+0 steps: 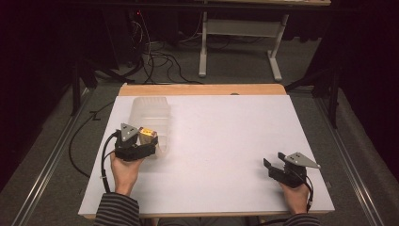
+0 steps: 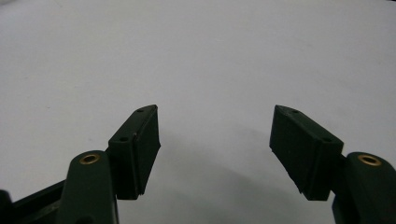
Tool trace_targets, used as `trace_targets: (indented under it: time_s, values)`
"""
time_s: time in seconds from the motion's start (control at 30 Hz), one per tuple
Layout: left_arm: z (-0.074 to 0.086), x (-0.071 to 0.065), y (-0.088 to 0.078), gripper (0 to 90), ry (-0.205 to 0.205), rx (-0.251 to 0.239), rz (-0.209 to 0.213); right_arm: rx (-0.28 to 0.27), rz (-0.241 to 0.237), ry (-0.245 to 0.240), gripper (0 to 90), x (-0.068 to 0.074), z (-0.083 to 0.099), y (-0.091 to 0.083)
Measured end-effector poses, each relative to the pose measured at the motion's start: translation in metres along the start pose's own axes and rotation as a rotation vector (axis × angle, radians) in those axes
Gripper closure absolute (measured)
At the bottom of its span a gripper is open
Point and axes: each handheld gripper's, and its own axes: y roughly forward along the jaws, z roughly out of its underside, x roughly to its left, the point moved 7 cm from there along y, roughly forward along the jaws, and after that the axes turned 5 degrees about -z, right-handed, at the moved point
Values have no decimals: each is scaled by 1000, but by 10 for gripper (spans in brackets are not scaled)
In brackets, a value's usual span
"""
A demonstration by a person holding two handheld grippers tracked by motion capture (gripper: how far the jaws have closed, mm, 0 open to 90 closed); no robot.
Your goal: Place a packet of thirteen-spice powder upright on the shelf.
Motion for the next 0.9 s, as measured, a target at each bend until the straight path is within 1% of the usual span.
trace_targets:
  time_s: [0.17, 0.33, 0.4, 0.47, 0.57, 0.67, 0.7, 0.73, 0.77, 0.9]
  values:
    - [-1, 1, -7, 196, -1, -14, 3, -6, 5, -2, 335, 0, 0, -1]
    - [-7, -2, -14, 188, 5, -36, 1, -10, 5, 1, 335, 0, 0, -1]
    - [-8, -5, -16, 189, 12, -47, 5, -10, 4, -2, 335, 0, 0, -1]
    - [-7, -7, -17, 194, 27, -52, -2, -11, 6, 0, 336, 0, 0, -1]
    - [-8, -7, -19, 196, 21, -64, -1, -6, 5, 0, 337, -1, 0, -1]
    - [-11, -7, -22, 196, 18, -77, -12, -8, 6, 0, 336, -1, 0, -1]
    - [-12, -7, -23, 193, 24, -81, -20, -8, 7, 1, 336, -1, 0, -1]
    - [-13, -9, -25, 192, 41, -85, -36, -8, 7, 1, 337, -1, 0, -1]
    - [-13, -10, -26, 192, 52, -89, -41, -5, 7, -2, 337, -1, 0, -1]
    - [-18, -17, -31, 192, 65, -105, -17, -4, 7, 2, 339, -1, 0, -1]
